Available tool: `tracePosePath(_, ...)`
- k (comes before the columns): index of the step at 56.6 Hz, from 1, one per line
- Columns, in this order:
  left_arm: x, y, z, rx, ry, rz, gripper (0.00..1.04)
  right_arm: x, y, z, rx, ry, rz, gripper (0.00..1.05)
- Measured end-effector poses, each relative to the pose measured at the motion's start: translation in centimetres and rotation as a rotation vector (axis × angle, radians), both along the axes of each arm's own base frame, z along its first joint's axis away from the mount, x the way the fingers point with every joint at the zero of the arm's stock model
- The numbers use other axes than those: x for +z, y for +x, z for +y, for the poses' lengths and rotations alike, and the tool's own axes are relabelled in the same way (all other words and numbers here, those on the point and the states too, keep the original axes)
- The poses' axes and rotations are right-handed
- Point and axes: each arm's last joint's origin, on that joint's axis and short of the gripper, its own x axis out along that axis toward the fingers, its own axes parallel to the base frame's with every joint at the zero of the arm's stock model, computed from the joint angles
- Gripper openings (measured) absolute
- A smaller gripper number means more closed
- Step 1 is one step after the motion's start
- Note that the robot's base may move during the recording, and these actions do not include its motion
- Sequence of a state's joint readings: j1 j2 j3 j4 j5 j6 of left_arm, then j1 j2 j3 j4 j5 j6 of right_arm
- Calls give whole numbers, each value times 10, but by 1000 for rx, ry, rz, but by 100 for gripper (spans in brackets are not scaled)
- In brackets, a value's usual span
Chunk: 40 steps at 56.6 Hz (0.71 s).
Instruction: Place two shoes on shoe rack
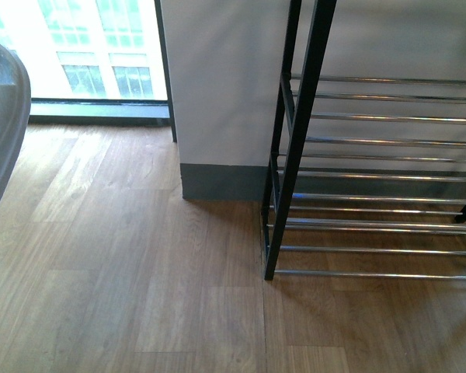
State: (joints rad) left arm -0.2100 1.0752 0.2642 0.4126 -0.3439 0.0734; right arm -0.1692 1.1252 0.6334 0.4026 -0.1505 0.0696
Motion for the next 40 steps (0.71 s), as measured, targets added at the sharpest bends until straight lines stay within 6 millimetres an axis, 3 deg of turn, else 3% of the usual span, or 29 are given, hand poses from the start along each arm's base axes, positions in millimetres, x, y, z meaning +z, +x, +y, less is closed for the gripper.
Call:
tracePosePath(10, 0, 0, 0, 0, 0, 0, 2, 37, 41, 3, 4, -41, 7, 1)
tracePosePath(29, 0, 0, 0, 1, 0, 0, 2, 37, 46, 11, 17, -80, 69, 1)
tracePosePath(40, 0, 0, 0, 1, 0, 1, 2, 49, 66, 6, -77, -159, 177, 1)
